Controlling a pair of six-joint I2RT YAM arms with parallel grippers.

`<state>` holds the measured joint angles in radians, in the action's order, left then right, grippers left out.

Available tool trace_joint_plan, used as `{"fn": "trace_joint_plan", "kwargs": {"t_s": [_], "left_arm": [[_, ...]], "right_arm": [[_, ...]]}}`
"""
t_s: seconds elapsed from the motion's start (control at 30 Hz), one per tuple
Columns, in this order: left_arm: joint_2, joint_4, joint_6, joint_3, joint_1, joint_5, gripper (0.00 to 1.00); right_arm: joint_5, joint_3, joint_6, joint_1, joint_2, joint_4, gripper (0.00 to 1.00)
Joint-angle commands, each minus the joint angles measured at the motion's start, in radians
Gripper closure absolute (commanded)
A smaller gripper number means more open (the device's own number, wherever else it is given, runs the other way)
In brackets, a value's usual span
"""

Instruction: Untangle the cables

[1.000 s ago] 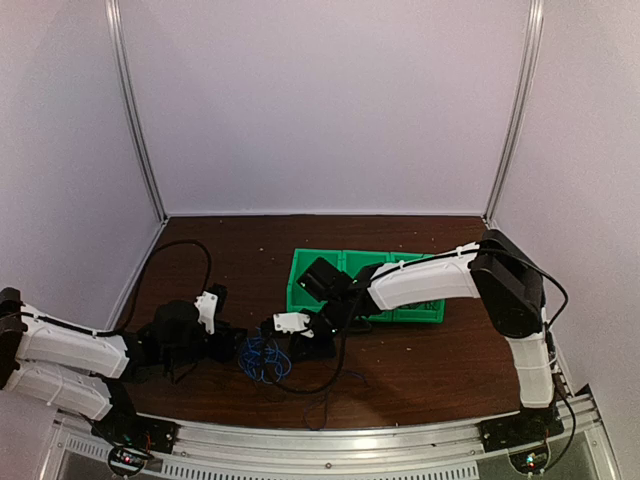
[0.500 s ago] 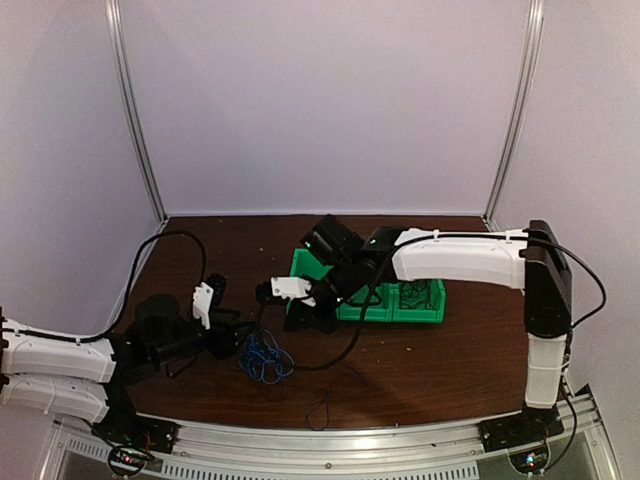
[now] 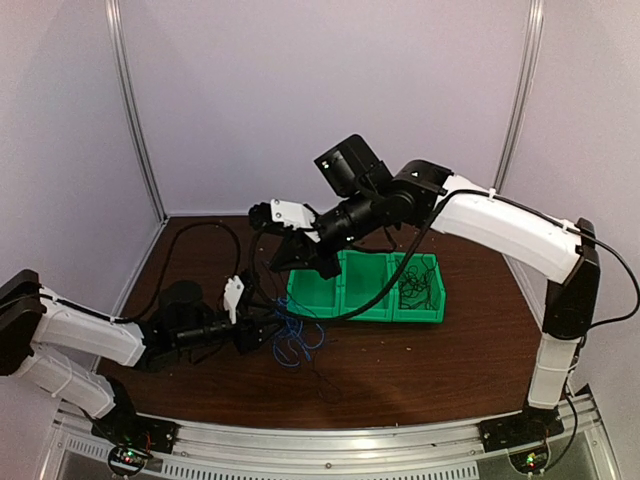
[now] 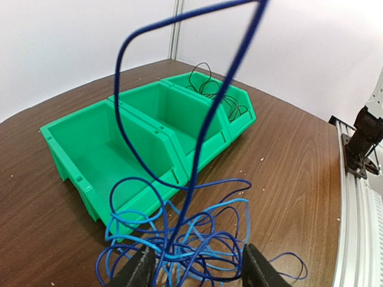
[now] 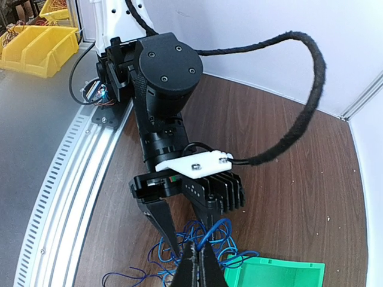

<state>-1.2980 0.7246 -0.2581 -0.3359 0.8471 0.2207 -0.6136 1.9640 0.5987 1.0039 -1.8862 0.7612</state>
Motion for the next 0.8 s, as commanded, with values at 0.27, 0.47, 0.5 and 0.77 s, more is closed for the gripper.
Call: {"fn": "trace_joint_plan", "kwargs": {"t_s": [0.27,0.47,0.5,0.77], "left_arm": [[-0.137,0.138,0.015,0.023,0.012,-0.198,0.71],[-0.15,0.089,-0.005,0.049,0.012,-0.311,0.75],[-0.151,0.061,-0.008,0.044,0.011,-0.33,0.76],[-0.024,-0.069,-0.085,0.066,0.012,-0.374,0.77]], "right_arm": [[-0.009,0.13,0.033,0.011,0.078,0.079,1.0],[-0.044,0.252,0.118,-0.023,0.122,0.168,1.0],[-0.058,0.265,0.124,-0.038,0.127,0.175,1.0],[-0.158,0.347,0.134,-0.143,0.189,0.197,1.0]]}}
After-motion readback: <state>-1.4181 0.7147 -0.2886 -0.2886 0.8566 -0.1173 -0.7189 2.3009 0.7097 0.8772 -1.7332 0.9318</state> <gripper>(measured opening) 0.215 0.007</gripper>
